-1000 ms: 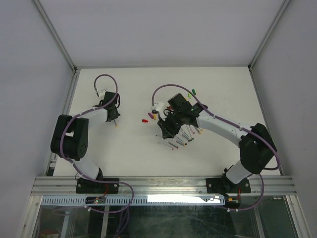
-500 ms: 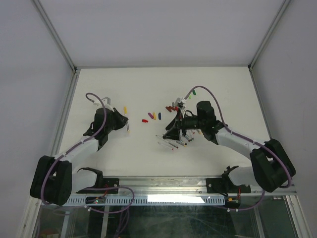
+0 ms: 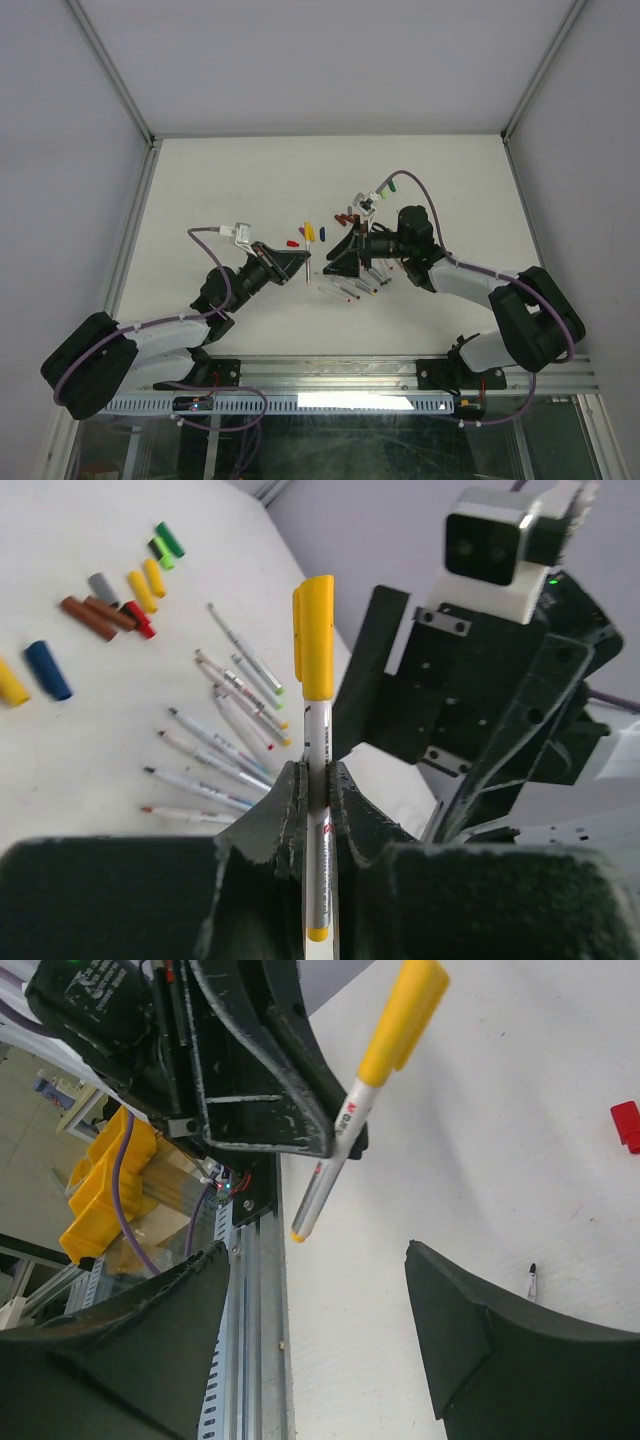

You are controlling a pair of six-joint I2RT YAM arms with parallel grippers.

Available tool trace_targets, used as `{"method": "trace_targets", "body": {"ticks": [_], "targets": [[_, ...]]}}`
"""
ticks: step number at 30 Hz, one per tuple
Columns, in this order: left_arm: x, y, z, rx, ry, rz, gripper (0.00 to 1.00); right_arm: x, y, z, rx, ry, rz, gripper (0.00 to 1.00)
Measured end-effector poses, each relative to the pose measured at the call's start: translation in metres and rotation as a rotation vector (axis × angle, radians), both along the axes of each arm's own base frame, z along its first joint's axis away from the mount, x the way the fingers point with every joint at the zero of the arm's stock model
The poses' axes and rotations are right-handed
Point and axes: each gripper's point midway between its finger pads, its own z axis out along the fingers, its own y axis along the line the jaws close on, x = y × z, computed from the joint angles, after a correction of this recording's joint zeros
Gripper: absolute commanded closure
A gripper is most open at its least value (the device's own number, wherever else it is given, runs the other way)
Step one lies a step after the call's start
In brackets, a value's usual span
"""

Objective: Open the pen caps
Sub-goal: Pick up the pen from the center of the board.

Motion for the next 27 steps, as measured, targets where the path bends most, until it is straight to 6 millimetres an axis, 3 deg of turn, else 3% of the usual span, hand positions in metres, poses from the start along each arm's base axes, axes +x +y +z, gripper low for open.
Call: {"method": "trace_targets", "body": {"ticks": [5, 13, 20, 24, 27], "targets": [[-0.006, -0.016, 0.018, -0.077, -0.059, -0.003, 1.00, -0.001, 0.001, -0.003, -0.005, 0.024, 0.001, 0.28], [-0.004, -0.026, 0.015, -0.096, -0.059, 0.039, 1.00, -0.009, 0.009, -0.004, -0.012, 0.036, 0.022, 0.38], [-0.005, -0.040, 0.021, -0.120, -0.074, 0.034, 1.00, -0.010, 0.013, -0.010, -0.032, 0.068, 0.024, 0.62], [-0.006, -0.047, 0.018, -0.118, -0.069, 0.023, 1.00, -0.010, 0.013, -0.010, -0.033, 0.079, 0.024, 1.00], [-0.006, -0.049, 0.021, -0.126, -0.083, 0.026, 1.00, -0.008, 0.012, -0.010, -0.037, 0.104, 0.011, 1.00]]}}
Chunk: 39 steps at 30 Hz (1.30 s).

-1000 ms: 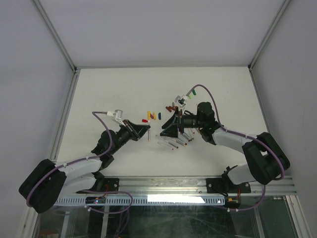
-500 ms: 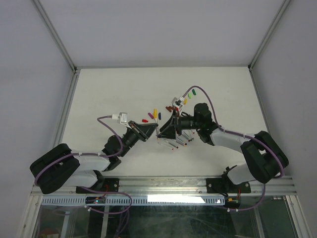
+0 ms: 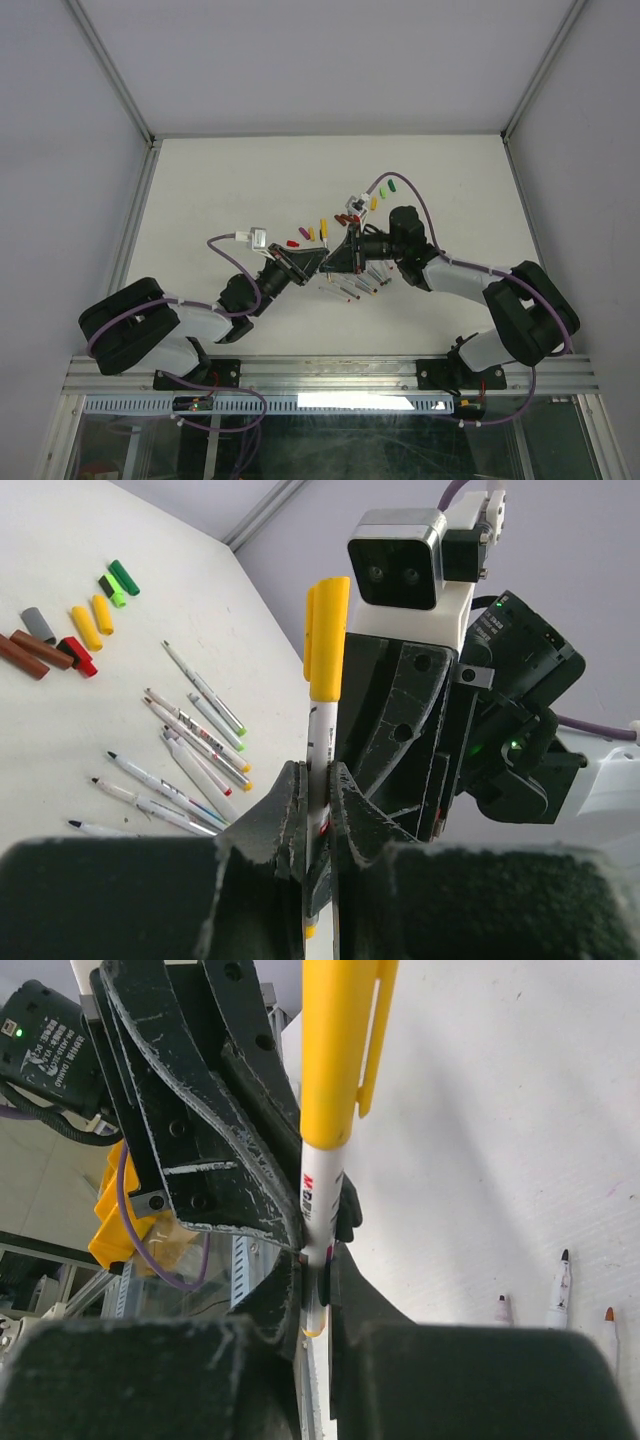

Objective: Open the pen caps
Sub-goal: Pick up the pen from the center of the board, then open the pen cap from the pen.

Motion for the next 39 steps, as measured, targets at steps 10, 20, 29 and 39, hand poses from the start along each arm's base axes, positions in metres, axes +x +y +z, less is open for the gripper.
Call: {"method": "trace_targets", "body": {"ticks": [10, 20, 29, 39], "targets": [[0.000, 0.010, 0.023, -0.034, -0.051, 0.032, 0.25, -0.002, 0.000, 0.007, 0.008, 0.000, 0.032, 1.00], [0.021, 0.047, 0.052, 0.000, -0.058, 0.121, 0.02, 0.011, 0.002, 0.019, -0.077, -0.066, 0.073, 1.00], [0.044, 0.027, 0.065, 0.129, 0.038, 0.112, 0.45, 0.009, -0.006, 0.003, -0.165, -0.058, 0.077, 1.00], [0.052, 0.005, 0.024, 0.269, 0.169, 0.049, 0.88, 0.008, -0.010, -0.006, -0.207, -0.045, 0.067, 1.00]]}}
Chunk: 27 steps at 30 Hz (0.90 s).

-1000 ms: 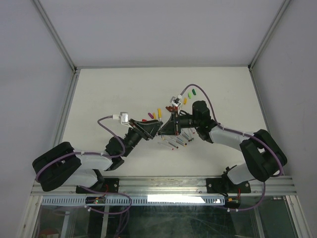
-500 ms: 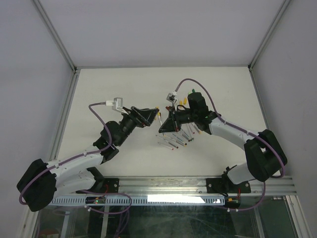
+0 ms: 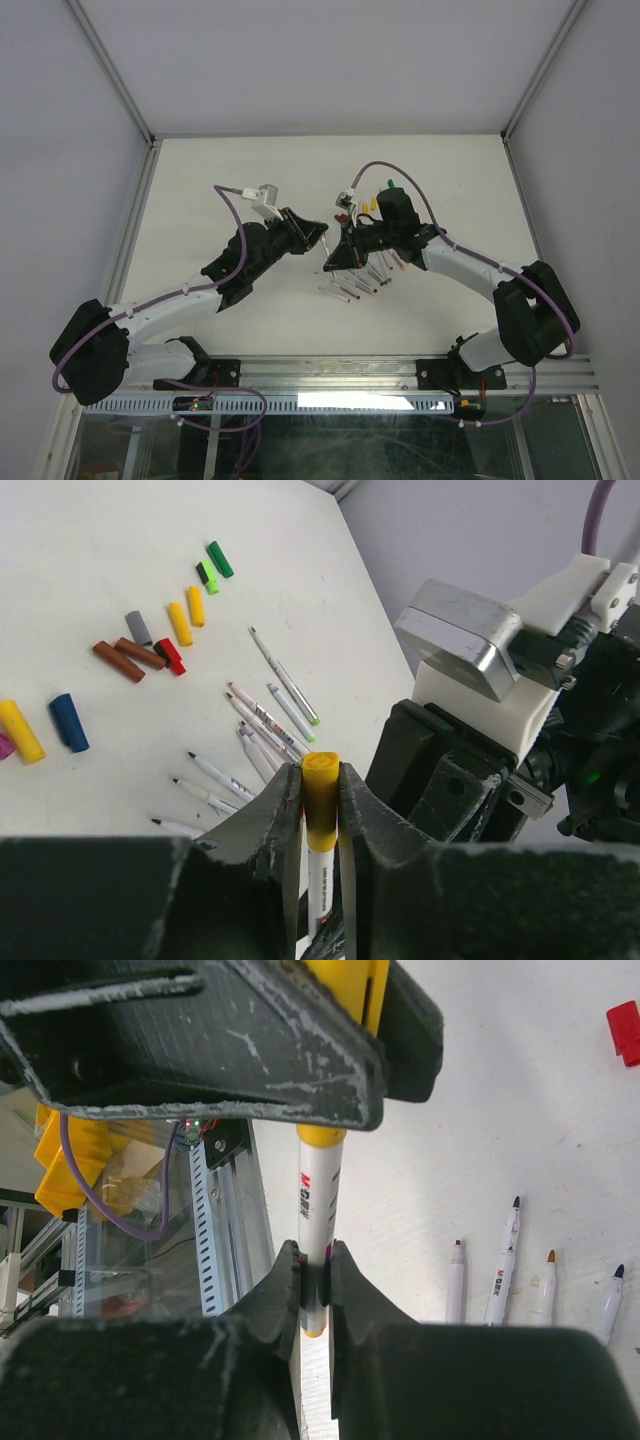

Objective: Open the pen caps
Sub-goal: Open the pen cap from the pen.

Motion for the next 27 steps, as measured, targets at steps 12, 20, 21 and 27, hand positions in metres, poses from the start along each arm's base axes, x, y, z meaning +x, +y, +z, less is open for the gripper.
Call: {"method": "trace_targets", "body": {"ticks": [12, 20, 21, 27], "targets": [[-0.008, -0.009, 0.006, -0.021, -0.016, -0.070, 1.00, -0.003, -0.001, 0.004, 0.013, 0.018, 0.016, 0.58], [-0.023, -0.015, 0.008, -0.070, -0.061, -0.153, 1.00, 0.006, -0.001, 0.026, 0.103, 0.040, 0.010, 0.86], [-0.023, -0.016, 0.009, -0.074, -0.068, -0.156, 1.00, 0.006, -0.001, 0.027, 0.109, 0.041, 0.011, 0.91], [-0.023, -0.014, 0.013, -0.091, -0.091, -0.152, 1.00, 0.003, 0.000, 0.033, 0.131, 0.061, 0.029, 1.00]]}}
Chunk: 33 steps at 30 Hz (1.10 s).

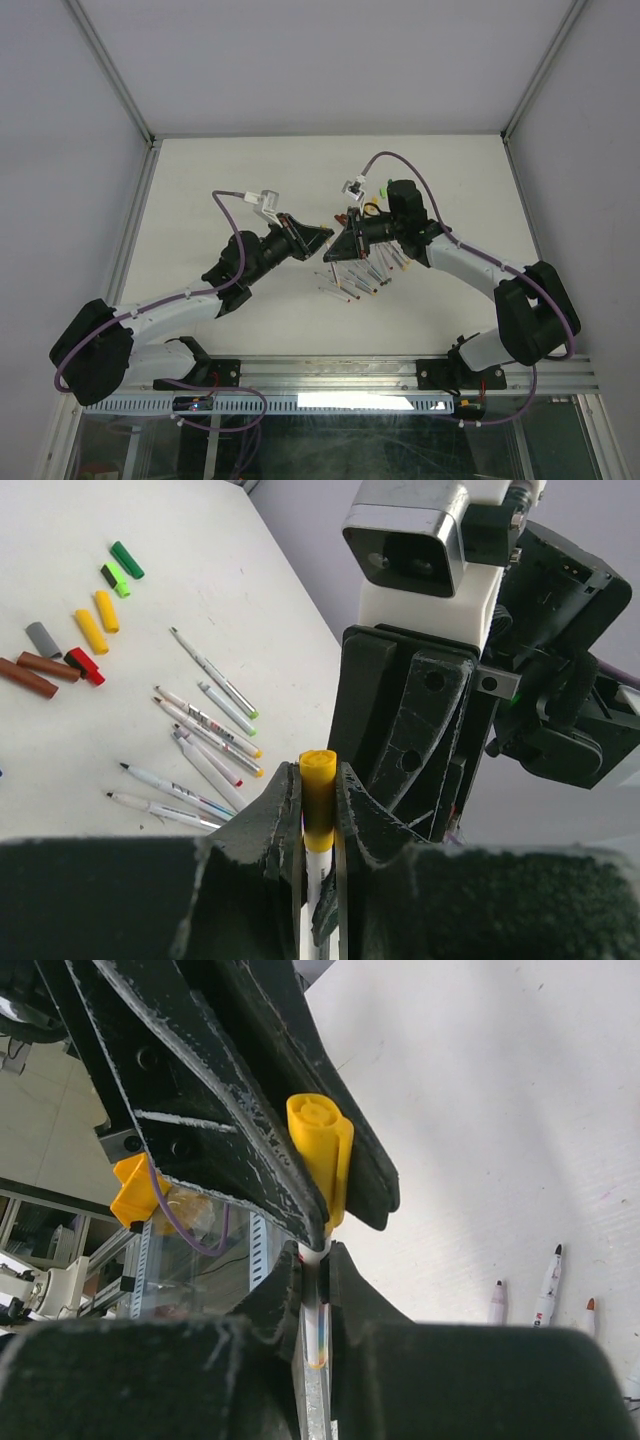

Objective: Open the pen caps
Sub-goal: Open the pen cap from the pen, then place the pen at the center of the board, then place the pen cap at the center of the board.

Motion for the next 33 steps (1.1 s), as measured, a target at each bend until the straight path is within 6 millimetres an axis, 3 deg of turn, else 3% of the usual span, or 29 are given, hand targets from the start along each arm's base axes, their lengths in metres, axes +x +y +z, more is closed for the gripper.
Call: {"method": "trace_targets", "body": {"ticks": [6, 7, 9, 12, 15, 19, 21, 25, 28, 33], "targets": [[0.016, 0.021, 0.010, -0.008, -0.025, 0.046, 1.00, 0.002, 0.007, 0.002, 0.021, -0.020, 0.013, 1.00], [0.029, 0.035, 0.024, -0.023, -0.058, 0.100, 1.00, -0.003, 0.009, -0.002, 0.013, 0.000, 0.030, 1.00], [0.068, 0.080, 0.047, -0.048, -0.102, 0.265, 1.00, -0.012, 0.012, -0.012, -0.005, 0.041, 0.064, 1.00], [0.107, 0.142, 0.096, -0.102, -0.196, 0.464, 1.00, -0.023, 0.016, -0.024, -0.035, 0.086, 0.101, 1.00], [0.108, 0.163, 0.134, -0.146, -0.280, 0.512, 1.00, -0.030, 0.017, -0.033, -0.068, 0.098, 0.119, 1.00], [0.087, 0.166, 0.146, -0.169, -0.320, 0.500, 1.00, -0.032, 0.023, -0.050, -0.195, 0.000, 0.122, 1.00], [0.077, 0.170, 0.132, -0.162, -0.303, 0.501, 1.00, -0.035, 0.033, -0.056, -0.265, -0.089, 0.139, 1.00], [0.071, 0.174, 0.061, -0.068, -0.132, 0.518, 1.00, -0.044, 0.046, -0.075, -0.406, -0.243, 0.178, 1.00], [0.071, 0.178, 0.008, 0.027, 0.033, 0.539, 1.00, -0.045, 0.043, -0.102, -0.540, -0.299, 0.190, 1.00], [0.067, 0.185, -0.050, 0.108, 0.256, 0.582, 1.00, -0.045, 0.026, -0.147, -0.750, -0.338, 0.210, 0.98]]}}
